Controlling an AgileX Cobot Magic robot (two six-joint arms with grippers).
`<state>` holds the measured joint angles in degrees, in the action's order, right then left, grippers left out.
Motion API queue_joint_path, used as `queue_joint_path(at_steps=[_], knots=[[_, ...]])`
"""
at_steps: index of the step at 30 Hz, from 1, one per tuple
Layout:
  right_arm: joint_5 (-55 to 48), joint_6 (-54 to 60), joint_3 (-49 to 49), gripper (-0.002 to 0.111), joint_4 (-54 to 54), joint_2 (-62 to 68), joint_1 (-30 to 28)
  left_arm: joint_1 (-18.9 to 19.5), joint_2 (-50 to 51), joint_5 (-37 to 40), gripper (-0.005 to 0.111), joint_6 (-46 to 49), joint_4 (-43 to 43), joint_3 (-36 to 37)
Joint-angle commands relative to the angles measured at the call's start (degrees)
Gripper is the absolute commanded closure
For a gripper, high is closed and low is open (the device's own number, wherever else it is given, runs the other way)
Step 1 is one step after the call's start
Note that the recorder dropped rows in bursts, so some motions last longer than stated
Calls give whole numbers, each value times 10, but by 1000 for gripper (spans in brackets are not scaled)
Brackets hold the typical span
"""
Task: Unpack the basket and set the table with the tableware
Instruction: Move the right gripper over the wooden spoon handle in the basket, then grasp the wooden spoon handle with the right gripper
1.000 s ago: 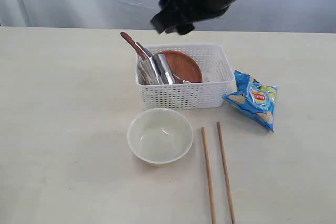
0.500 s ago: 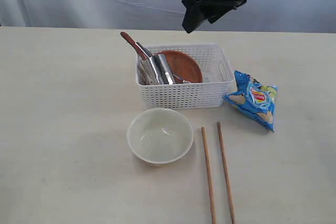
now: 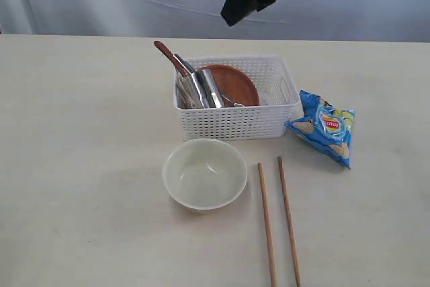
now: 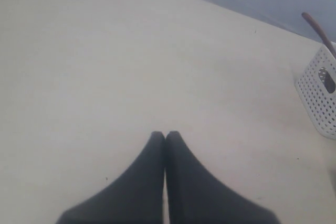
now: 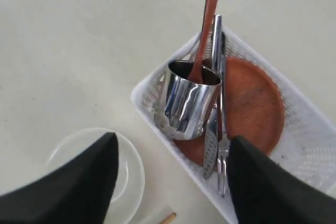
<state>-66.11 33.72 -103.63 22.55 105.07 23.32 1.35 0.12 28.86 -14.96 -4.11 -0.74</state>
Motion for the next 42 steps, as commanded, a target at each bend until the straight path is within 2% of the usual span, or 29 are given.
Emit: queue_joint_path(at_steps=[1, 4, 11, 25, 42], knots=[[22, 46, -23, 62, -5, 41, 28, -4, -1, -3, 107, -1, -2, 4], [10, 46, -70, 53, -12, 85, 36, -4, -1, -3, 107, -1, -2, 4], [27, 43, -108, 54, -19, 140, 38, -4, -1, -3, 107, -1, -2, 4], [457, 21, -108, 54, 6, 263, 101, -4, -1, -3, 107, -1, -2, 4], [440, 10, -108, 54, 5, 312, 102, -4, -1, -3, 107, -1, -2, 4]])
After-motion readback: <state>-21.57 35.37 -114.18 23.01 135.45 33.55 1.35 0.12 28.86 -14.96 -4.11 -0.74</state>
